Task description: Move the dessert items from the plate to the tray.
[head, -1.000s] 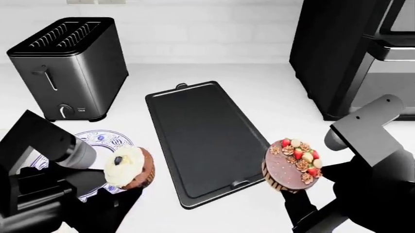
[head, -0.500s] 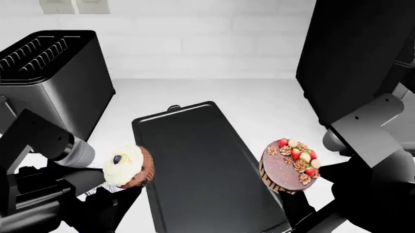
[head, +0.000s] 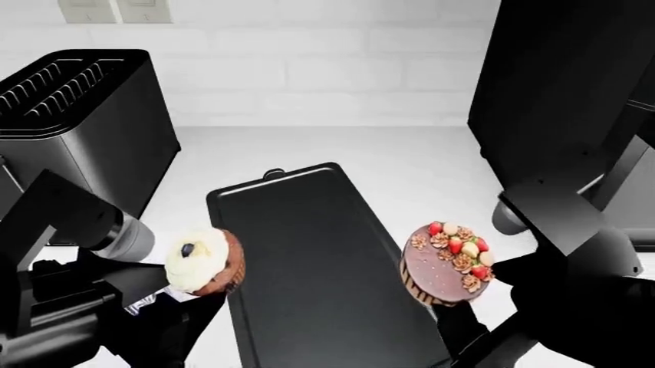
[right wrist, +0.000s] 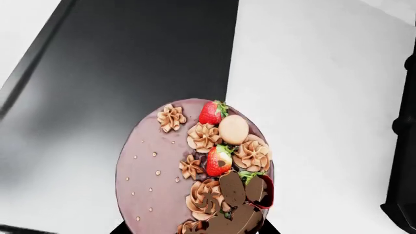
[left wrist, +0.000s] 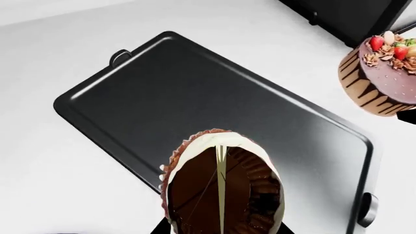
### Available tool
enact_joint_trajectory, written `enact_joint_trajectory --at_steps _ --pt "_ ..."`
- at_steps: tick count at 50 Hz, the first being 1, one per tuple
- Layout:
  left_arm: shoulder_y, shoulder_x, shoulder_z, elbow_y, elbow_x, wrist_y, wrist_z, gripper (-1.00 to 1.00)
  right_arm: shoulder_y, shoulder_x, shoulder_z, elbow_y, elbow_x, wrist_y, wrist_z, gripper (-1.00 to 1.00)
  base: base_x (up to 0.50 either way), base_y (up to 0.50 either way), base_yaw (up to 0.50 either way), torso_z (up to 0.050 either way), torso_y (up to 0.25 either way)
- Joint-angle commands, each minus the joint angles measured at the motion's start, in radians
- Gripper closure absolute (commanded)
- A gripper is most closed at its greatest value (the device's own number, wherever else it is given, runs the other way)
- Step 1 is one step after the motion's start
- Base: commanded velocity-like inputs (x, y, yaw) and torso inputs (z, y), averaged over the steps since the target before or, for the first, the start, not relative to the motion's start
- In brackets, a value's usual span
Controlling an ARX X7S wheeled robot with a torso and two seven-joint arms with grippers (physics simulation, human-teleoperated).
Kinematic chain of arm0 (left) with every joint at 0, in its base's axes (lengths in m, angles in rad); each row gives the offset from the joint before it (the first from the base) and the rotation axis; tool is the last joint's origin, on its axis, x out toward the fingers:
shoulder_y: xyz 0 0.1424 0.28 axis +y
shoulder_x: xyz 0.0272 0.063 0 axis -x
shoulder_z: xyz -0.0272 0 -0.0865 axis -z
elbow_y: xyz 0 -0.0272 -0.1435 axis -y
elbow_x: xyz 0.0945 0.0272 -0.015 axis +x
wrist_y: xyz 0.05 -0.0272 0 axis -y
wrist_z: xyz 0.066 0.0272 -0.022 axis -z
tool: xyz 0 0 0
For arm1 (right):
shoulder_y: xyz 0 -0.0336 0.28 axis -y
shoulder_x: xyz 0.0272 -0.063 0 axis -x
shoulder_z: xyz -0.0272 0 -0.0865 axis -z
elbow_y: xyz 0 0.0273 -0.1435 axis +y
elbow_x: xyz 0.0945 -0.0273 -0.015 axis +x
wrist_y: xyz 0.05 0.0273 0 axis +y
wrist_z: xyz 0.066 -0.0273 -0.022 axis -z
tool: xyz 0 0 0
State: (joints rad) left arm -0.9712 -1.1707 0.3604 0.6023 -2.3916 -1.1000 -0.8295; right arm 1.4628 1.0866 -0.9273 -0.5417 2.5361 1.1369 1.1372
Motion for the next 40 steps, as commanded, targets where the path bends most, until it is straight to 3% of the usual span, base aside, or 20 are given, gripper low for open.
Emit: enact_joint_trajectory --at_steps 1,19,40 --pt "-0.054 0.02 0.04 -0.024 -0.023 -0.007 -0.034 1.0 0.114 -0.121 -0.103 0.108 0.077 0.092 0.044 1.0 0.0 0.0 0.0 0.0 0.0" --pt "-0.092 0.036 0.065 -0.059 -0.022 -0.028 -0.036 1.0 0.211 -0.346 -0.254 0.295 0.136 0.193 0.043 1.0 0.0 0.0 0.0 0.001 0.001" --pt "-0.059 0.02 0.039 -0.067 0.011 -0.033 0.011 1.0 0.168 -0.461 -0.257 0.416 0.038 0.261 -0.031 1.0 0.0 0.0 0.0 0.0 0.0"
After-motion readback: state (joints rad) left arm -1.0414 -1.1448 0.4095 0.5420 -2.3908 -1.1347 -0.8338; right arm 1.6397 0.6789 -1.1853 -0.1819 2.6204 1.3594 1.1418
